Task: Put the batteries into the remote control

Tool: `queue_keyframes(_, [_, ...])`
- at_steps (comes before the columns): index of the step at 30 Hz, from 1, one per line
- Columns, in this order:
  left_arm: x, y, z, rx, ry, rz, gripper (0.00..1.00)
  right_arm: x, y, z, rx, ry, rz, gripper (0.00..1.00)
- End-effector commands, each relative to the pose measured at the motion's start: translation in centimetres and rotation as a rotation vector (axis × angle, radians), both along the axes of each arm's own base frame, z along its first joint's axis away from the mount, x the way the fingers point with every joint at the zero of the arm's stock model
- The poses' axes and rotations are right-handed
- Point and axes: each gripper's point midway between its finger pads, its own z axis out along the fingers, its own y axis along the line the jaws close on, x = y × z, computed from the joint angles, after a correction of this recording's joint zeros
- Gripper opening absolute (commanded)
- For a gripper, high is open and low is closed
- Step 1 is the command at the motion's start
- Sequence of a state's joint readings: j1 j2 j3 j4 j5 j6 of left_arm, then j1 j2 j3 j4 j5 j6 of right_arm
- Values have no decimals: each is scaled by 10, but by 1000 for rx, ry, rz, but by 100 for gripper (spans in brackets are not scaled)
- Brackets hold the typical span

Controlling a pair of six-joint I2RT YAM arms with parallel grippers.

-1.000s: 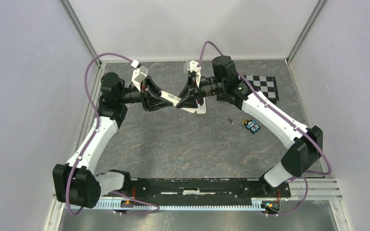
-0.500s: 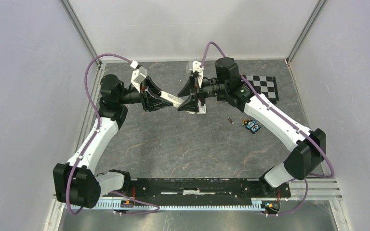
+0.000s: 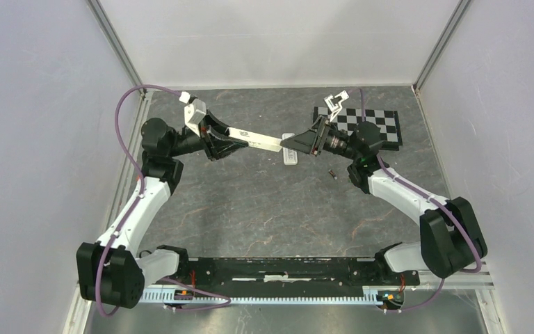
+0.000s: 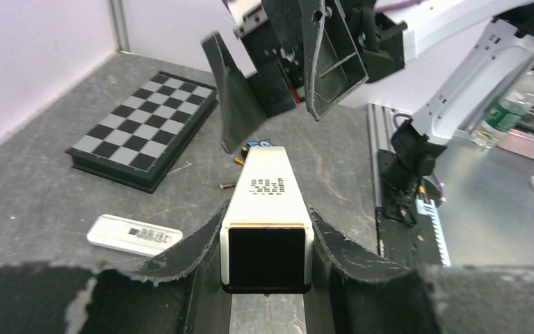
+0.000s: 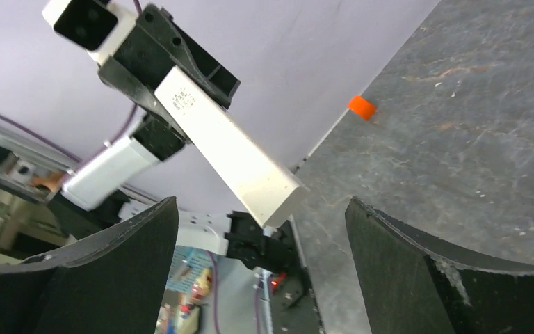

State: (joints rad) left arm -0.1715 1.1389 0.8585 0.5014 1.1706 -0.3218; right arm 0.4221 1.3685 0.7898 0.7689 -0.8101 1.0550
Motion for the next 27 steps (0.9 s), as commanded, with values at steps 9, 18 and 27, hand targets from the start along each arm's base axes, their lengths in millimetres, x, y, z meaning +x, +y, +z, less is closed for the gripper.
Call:
queue_keyframes(9, [-12, 1, 39, -110, -165, -15, 2, 14, 9, 26, 198, 278, 0, 80])
queue_keyframes(18, [-11, 1, 42, -128, -188, -9, 2, 1, 24, 41, 266, 336, 112, 74])
queue_keyframes(27, [-10, 1, 44, -135, -194, -1, 2, -5, 40, 56, 322, 352, 180, 77])
